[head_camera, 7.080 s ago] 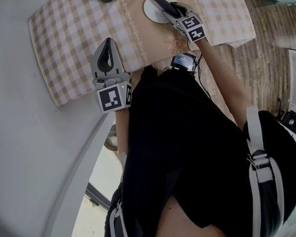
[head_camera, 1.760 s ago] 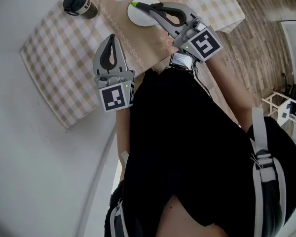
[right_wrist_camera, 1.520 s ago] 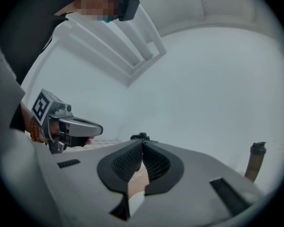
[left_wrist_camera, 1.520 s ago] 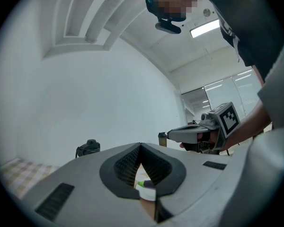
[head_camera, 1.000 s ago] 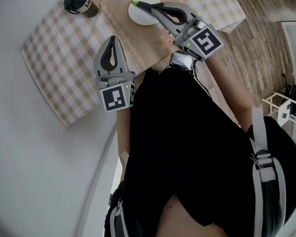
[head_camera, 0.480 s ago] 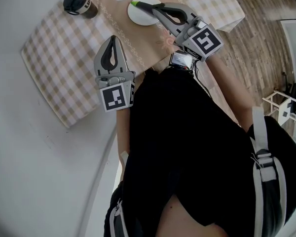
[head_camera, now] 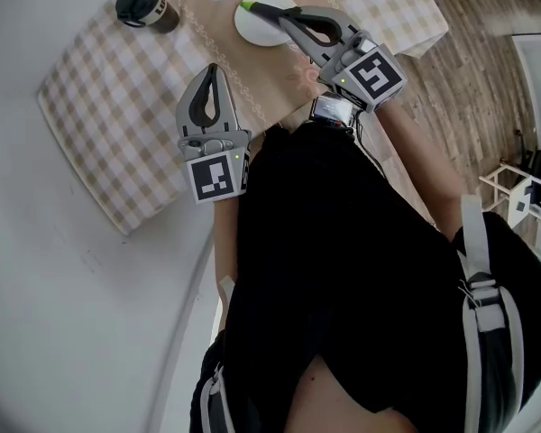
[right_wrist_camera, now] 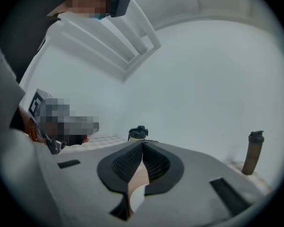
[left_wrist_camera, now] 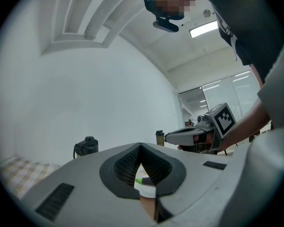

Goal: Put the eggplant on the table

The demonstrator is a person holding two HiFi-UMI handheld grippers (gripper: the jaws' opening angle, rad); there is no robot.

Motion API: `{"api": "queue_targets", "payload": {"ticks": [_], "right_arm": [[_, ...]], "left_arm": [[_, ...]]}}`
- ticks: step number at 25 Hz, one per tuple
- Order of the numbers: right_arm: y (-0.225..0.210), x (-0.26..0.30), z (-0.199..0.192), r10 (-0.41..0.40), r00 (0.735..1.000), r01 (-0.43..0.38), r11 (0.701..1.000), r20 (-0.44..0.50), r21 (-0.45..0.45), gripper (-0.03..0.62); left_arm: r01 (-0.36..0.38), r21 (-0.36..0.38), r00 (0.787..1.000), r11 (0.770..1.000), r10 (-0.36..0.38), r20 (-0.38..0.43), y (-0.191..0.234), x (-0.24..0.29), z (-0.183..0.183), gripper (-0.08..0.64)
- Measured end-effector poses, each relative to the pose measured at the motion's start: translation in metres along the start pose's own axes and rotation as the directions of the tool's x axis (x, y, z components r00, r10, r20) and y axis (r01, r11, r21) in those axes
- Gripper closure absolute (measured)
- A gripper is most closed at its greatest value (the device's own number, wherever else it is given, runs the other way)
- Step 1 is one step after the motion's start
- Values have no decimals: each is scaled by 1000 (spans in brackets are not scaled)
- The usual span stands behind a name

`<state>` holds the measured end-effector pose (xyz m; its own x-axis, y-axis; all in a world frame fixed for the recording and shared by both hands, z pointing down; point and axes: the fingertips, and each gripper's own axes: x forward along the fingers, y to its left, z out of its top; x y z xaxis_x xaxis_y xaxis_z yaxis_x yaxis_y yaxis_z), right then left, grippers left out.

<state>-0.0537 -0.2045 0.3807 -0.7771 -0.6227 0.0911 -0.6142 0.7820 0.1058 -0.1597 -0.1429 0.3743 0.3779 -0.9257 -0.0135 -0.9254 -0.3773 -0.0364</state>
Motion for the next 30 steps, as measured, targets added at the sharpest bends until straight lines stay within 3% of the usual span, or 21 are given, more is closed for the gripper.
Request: {"api": "queue_targets", "payload": {"ticks": [30], "right_arm": [[-2,3,-12,6,999,-6,1000,-48,-12,586]], "left_arm": [[-43,-3,999,999,43,-8,9,-1,-6,557]]}}
